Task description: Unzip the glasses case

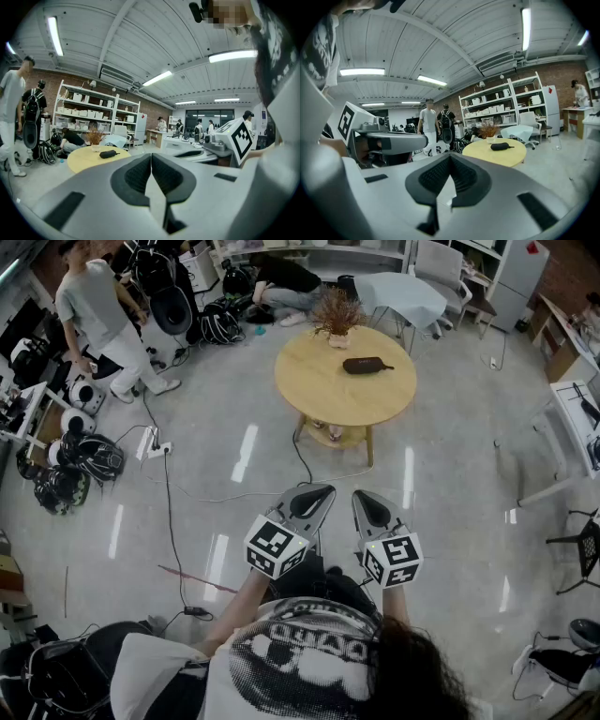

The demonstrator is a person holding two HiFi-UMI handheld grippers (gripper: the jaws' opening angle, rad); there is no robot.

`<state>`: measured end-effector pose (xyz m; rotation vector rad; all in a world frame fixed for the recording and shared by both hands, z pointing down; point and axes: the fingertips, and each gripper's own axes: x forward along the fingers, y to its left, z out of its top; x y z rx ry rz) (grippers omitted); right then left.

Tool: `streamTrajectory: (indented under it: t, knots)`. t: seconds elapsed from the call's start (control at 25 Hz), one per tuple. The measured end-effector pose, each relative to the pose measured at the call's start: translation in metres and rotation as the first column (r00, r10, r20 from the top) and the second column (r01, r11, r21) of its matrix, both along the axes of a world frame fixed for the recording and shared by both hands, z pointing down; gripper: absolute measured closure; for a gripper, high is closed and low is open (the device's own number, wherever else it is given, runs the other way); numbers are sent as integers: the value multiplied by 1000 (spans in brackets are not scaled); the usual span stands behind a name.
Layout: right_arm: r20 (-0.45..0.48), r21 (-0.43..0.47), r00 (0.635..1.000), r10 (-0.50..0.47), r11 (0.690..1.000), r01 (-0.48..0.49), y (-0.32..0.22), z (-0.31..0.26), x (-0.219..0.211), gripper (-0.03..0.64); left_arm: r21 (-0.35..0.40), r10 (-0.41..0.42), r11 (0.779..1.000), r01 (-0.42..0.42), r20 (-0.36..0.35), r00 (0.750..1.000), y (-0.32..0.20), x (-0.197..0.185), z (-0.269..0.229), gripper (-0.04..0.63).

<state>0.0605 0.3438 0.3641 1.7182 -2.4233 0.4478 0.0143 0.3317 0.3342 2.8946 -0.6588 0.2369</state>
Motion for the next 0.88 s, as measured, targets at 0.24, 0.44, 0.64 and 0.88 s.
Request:
streamTrajectory:
  t: [0.24,0.44,0.64,0.88]
  knots:
    - [-16,24,1000,4,1000,-4,-5,2,10,618,-11,-12,1000,12,0,1000,-2,7,5,581]
    - [-24,28,1000,-15,999,15,-18,3,10,617,-3,-29,1000,29,4,1000,-14,3,2,581]
    - [-12,9,999,-44,999,44,-46,15,3,617,-25,-54,998,54,9,998,-46,-3,13,581]
    - [-46,-9,998,-40,999,39,-114,24,4,617,-40,-14,999,14,-2,1000,-111,2,24,581]
